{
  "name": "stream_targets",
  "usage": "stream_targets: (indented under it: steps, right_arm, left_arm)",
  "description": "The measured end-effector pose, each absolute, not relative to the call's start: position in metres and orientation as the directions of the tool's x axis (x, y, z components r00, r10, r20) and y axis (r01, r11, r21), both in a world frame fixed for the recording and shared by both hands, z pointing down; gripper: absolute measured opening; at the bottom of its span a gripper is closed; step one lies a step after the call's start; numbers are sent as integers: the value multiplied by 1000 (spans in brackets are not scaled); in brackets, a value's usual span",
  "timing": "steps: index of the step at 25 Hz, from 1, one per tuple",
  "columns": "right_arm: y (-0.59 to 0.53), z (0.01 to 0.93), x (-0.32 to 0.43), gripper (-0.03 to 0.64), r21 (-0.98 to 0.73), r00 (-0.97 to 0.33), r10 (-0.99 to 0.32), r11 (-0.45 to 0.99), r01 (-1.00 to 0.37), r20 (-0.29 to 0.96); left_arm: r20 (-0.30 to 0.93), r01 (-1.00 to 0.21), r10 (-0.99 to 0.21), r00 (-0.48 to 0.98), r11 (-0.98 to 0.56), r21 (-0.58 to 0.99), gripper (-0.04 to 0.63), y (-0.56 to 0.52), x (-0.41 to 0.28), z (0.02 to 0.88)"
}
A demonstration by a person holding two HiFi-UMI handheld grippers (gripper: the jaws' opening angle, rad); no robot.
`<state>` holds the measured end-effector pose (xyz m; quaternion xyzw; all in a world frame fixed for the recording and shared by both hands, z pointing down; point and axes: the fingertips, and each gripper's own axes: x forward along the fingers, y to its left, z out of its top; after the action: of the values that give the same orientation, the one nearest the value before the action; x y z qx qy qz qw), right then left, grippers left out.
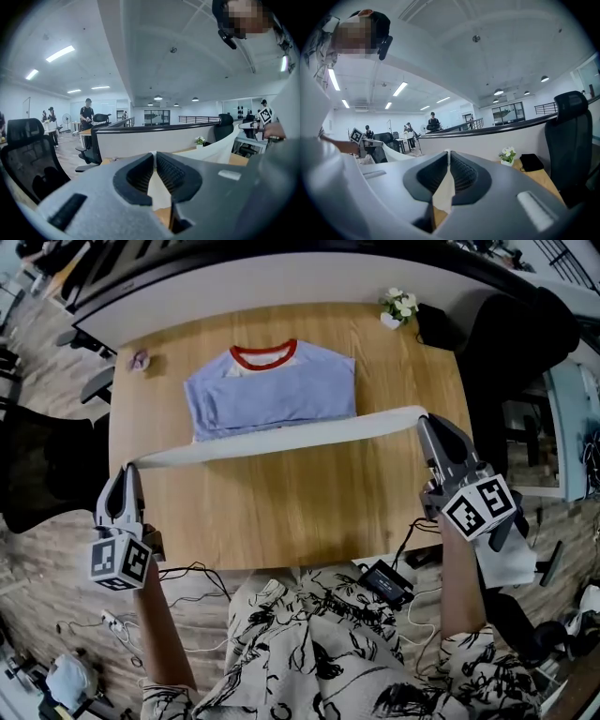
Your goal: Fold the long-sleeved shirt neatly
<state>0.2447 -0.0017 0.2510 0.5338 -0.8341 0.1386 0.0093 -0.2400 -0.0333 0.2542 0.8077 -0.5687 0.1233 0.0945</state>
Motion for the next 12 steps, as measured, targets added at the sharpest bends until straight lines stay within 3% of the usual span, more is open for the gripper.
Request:
stream_targets:
  steps: [12]
  right_arm:
    - [-81,287,239,29,-173,-391,-889,357,-918,238]
  left_arm:
    - [387,-913,-848,361,-407,-39,31,-123,-241,292]
